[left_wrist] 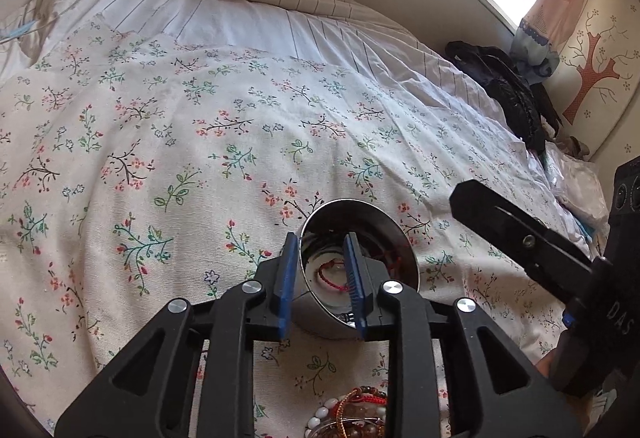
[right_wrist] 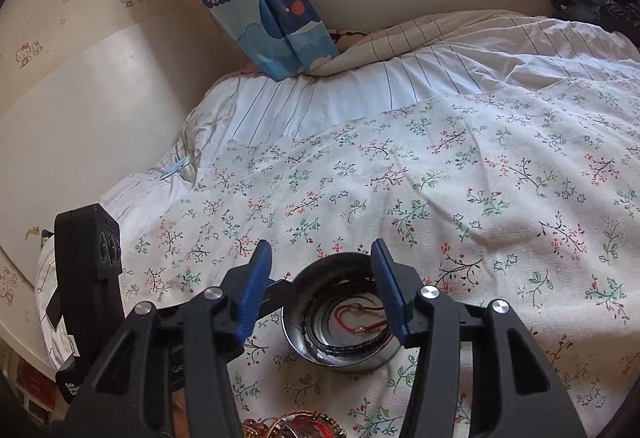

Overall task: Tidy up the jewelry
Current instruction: 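Open both tools to drop the bracelets into the silver tin, then return the left tool to the pile and grasp the gold bangle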

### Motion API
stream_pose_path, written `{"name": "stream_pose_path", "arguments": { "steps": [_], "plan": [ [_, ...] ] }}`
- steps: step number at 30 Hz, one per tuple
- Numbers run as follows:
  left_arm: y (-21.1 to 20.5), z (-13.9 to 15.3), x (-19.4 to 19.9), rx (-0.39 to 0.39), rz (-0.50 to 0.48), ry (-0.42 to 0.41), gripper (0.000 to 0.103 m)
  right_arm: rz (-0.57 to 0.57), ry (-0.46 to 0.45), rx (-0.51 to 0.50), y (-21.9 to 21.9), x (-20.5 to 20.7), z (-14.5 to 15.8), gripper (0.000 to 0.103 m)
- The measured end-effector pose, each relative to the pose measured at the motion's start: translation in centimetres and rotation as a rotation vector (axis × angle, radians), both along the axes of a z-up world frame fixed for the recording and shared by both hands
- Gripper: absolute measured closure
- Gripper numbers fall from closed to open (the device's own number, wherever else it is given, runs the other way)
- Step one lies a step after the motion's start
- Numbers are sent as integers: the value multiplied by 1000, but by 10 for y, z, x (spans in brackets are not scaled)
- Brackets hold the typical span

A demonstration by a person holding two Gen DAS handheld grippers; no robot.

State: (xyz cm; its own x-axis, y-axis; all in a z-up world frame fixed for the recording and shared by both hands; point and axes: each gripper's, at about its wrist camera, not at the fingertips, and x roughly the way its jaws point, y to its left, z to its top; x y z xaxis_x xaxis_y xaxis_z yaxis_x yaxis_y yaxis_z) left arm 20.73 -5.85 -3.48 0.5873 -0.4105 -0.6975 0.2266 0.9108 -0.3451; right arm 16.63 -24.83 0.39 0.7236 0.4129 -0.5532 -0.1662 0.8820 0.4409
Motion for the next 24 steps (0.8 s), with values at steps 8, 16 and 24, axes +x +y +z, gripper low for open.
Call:
{"name": "stream_pose_path", "arguments": {
  "steps": [8, 16, 24],
  "plan": [
    [19, 6, -23, 45, 48, 3, 59, -23, 45, -60, -7, -24, -7, 52],
    [12, -3, -64, 101, -11, 49, 58, -61, 114, -101, -18, -70, -21, 48],
    [2, -10, -89, 133, -42, 81, 58, -54, 188, -149, -13, -112, -40, 41]
  ]
}}
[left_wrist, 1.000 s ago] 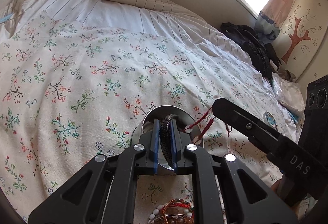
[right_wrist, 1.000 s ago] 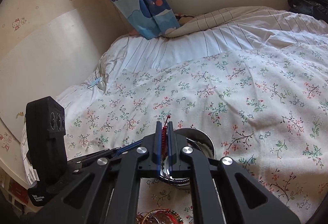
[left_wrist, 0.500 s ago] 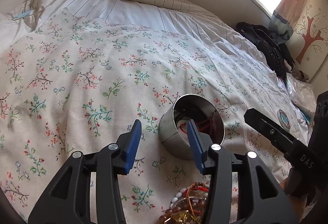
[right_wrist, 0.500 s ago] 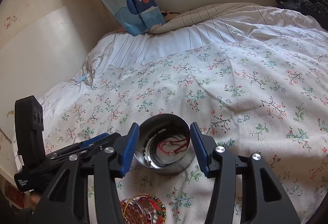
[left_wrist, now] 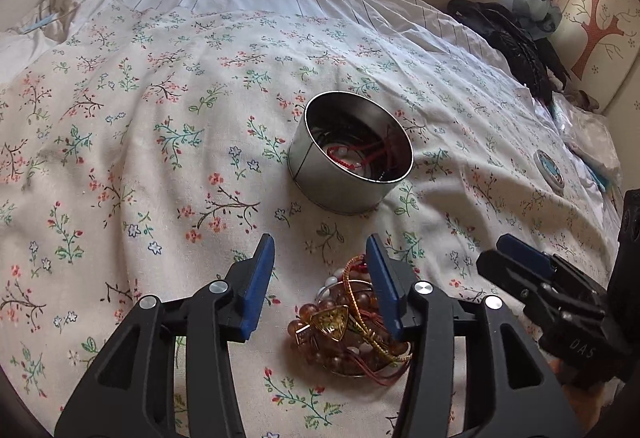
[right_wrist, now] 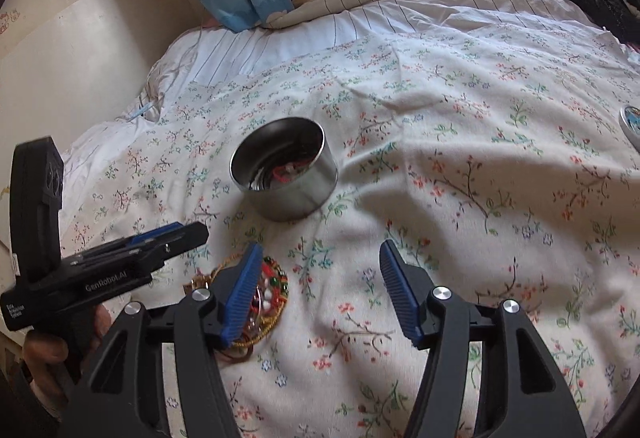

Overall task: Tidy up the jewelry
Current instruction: 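Return the left tool to the pile and grasp the gold bangle, then grasp the red cord bracelet with the right tool while the left tool holds the gold bangle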

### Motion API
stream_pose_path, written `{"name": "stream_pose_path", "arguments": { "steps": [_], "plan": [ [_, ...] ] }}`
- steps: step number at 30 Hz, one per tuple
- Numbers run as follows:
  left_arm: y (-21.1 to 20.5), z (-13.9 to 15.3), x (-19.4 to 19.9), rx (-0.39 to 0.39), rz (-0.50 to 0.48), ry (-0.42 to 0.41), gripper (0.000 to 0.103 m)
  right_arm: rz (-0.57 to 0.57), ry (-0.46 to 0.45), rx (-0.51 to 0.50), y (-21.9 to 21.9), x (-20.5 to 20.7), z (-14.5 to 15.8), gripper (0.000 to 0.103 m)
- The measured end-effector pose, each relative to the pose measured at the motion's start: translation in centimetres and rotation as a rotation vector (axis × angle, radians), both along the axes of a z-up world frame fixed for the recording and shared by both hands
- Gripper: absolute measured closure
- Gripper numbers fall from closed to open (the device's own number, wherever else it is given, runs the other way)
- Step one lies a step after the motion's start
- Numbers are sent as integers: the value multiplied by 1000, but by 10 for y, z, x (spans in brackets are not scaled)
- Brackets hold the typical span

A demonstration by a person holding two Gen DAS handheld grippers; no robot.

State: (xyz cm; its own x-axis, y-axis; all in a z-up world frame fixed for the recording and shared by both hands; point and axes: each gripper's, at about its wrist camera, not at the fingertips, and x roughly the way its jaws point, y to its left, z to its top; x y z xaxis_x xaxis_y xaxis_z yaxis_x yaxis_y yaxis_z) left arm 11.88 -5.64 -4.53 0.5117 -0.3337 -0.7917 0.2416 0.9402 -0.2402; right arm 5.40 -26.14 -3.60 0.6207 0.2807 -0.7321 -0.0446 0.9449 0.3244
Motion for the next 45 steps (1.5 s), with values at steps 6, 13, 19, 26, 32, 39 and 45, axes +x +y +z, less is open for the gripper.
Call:
{"name": "stream_pose_path", "arguments": {
  "steps": [6, 13, 19, 26, 32, 39, 45],
  "plan": [
    [-15, -6, -2, 48, -30, 10, 58, 3, 3, -15, 1, -16, -3, 37],
    [-27, -23, 11, 51, -70, 78, 64, 3, 22, -32, 0, -12, -6, 35],
    [-34, -22, 5, 55, -124, 63, 99, -12, 43, -33, -4, -10, -12, 34],
    [-6, 6, -4, -163, -104, 8, 100, 2, 52, -38, -1, -10, -13, 34],
    [10, 22, -7, -308, -91, -32, 100, 59, 43, -30, 9, -10, -13, 34],
    [24, 43, -23, -364, -48, -124, 100, 180, -4, -38, 35, -15, -6, 34],
    [26, 36, -19, -249, -7, -94, 99, 259, 8, -101, 58, -16, -10, 34]
  ]
}}
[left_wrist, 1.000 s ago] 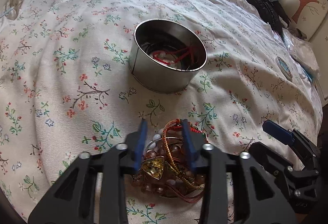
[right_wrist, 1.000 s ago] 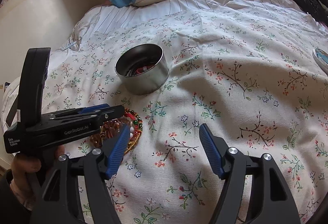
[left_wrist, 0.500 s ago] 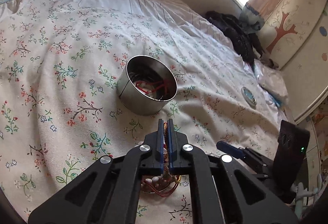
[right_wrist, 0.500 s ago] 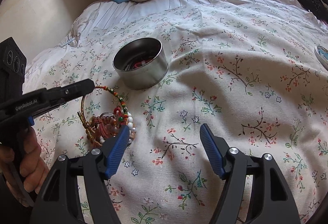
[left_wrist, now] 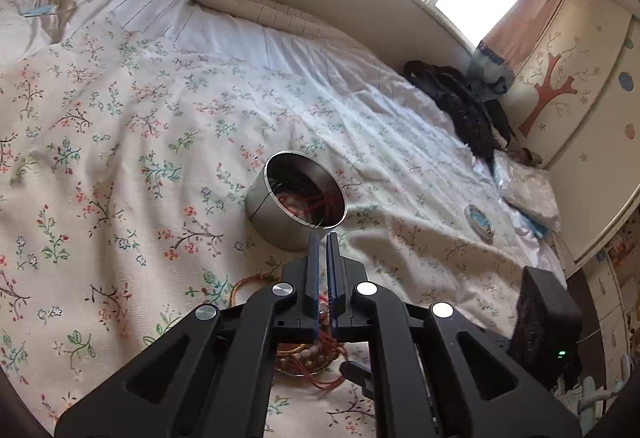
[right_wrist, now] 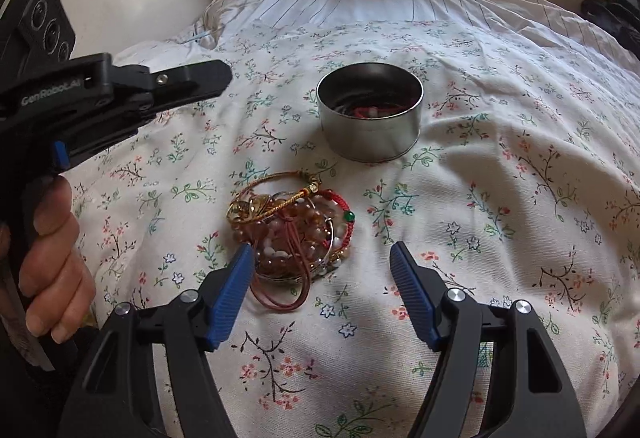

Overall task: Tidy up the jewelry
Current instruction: 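Grasp the red cord bracelet with the right tool while the left tool holds the gold bangle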

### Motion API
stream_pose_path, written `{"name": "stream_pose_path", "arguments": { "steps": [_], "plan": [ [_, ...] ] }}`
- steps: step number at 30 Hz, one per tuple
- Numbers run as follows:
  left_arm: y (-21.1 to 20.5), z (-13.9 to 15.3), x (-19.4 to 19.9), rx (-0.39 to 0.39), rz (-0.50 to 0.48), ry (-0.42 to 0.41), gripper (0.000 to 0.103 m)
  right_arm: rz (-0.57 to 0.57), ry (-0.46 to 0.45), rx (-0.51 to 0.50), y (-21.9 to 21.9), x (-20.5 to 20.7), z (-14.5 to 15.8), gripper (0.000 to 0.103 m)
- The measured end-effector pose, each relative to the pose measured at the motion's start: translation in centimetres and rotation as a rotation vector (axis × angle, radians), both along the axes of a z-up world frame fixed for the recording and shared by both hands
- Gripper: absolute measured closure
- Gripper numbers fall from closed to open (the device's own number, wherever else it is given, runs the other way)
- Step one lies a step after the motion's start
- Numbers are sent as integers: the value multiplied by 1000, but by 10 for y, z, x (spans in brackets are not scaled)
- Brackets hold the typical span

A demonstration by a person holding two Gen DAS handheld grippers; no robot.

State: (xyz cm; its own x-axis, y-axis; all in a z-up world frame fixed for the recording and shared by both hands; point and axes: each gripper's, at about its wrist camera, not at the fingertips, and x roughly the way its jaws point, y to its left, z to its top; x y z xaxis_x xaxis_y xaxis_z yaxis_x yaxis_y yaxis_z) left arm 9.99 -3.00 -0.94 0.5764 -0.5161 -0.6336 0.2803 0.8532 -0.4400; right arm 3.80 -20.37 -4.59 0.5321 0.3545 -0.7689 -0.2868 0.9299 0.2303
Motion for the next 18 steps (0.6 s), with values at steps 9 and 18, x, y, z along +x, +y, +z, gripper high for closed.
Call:
{"name": "stream_pose_path", "arguments": {
  "steps": [9, 18],
  "plan": [
    [8, -57, 25, 223, 83, 234, 48, 50, 71, 22, 6, 4, -13, 48],
    [-9, -60, 19, 331, 22, 199, 96, 57, 92, 49, 6, 5, -17, 97]
  ]
}}
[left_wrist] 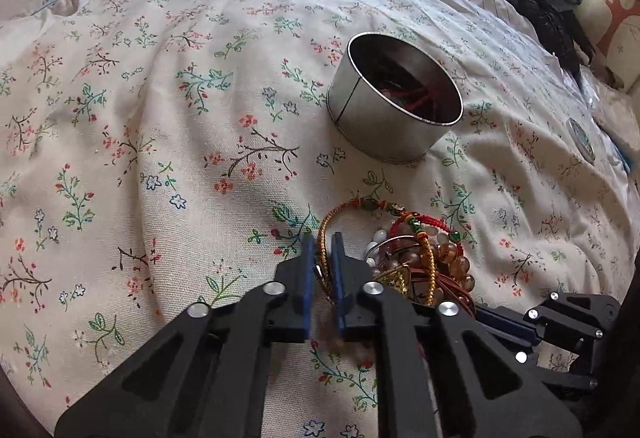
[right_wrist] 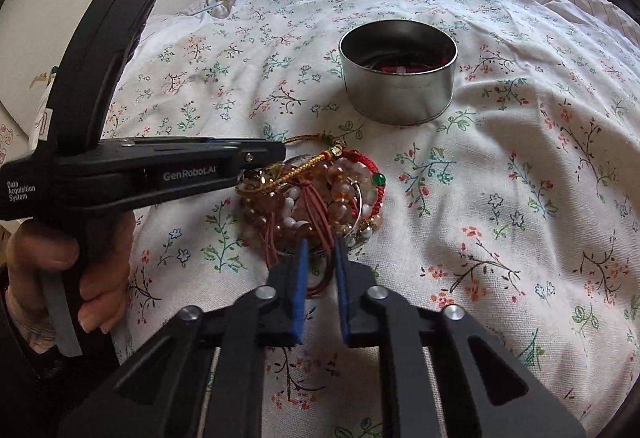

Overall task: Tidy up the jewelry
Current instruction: 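Grasp the red cord bracelet with the right tool while the left tool holds the gold bangle, then carry both held pieces over the silver tin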

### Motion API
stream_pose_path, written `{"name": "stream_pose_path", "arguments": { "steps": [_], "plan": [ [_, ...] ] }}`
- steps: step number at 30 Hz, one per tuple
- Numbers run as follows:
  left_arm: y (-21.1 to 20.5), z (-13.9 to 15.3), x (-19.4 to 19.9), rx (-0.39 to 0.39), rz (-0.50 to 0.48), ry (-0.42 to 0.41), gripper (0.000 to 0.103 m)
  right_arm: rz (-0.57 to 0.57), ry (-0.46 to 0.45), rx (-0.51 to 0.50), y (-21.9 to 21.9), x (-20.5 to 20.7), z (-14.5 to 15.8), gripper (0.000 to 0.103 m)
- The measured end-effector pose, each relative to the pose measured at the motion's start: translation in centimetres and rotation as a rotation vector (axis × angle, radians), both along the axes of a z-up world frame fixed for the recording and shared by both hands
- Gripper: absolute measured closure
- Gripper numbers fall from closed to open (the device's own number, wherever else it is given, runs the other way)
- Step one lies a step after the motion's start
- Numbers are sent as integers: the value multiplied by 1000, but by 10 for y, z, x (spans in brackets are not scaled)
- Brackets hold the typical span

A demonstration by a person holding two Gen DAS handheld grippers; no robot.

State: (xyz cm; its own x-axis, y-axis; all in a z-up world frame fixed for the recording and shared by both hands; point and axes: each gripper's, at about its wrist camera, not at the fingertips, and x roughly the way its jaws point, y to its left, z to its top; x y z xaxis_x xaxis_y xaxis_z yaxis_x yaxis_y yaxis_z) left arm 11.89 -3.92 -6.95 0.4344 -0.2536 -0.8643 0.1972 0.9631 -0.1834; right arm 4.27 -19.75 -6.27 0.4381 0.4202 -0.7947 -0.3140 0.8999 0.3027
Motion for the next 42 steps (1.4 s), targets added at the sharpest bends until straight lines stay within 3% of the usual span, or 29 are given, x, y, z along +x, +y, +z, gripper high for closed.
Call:
{"name": "stream_pose_path", "arguments": {
  "steps": [8, 12, 15, 17, 18, 19, 21, 23, 25, 26, 27, 32, 35, 42],
  "plan": [
    [27, 39, -9, -209, 51, -170, 100, -70, -57, 219, -33, -4, 18, 98],
    [26, 47, -11, -258, 47, -204, 100, -90, -77, 332, -46, -5, 25, 98],
    [23, 48, -13, -254, 39, -207, 100, -106, -17, 317, -48, 2, 17, 98],
    [22, 48, -13, -251, 37, -205, 100, -97, 12, 269, -40, 5, 12, 89],
    [22, 47, -13, -252, 36, -206, 100, -86, 13, 248, -35, 6, 12, 59],
    [22, 48, -14, -252, 36, -207, 100, -75, 5, 209, -30, 5, 11, 39],
    [22, 47, -14, -252, 34, -208, 100, -44, 8, 143, -16, 6, 8, 38],
    [21, 47, -14, -247, 30, -211, 100, -18, 31, 50, -3, 10, -2, 43],
    [20, 48, -15, -238, 27, -215, 100, 4, 41, 20, 3, 10, -8, 78],
    [19, 48, -15, -235, 26, -217, 100, 8, 34, 36, 2, 9, -6, 82],
    [20, 48, -15, -237, 26, -219, 100, 12, 36, 86, -2, 7, -4, 100],
    [23, 50, -16, -254, 29, -224, 100, 1, 12, 430, -34, 3, 13, 100],
    [24, 51, -17, -265, 31, -229, 100, -8, -24, 586, -49, 1, 22, 100],
    [22, 56, -19, -282, 17, -246, 100, -37, -117, 686, -62, -2, 42, 100]
  ]
}}
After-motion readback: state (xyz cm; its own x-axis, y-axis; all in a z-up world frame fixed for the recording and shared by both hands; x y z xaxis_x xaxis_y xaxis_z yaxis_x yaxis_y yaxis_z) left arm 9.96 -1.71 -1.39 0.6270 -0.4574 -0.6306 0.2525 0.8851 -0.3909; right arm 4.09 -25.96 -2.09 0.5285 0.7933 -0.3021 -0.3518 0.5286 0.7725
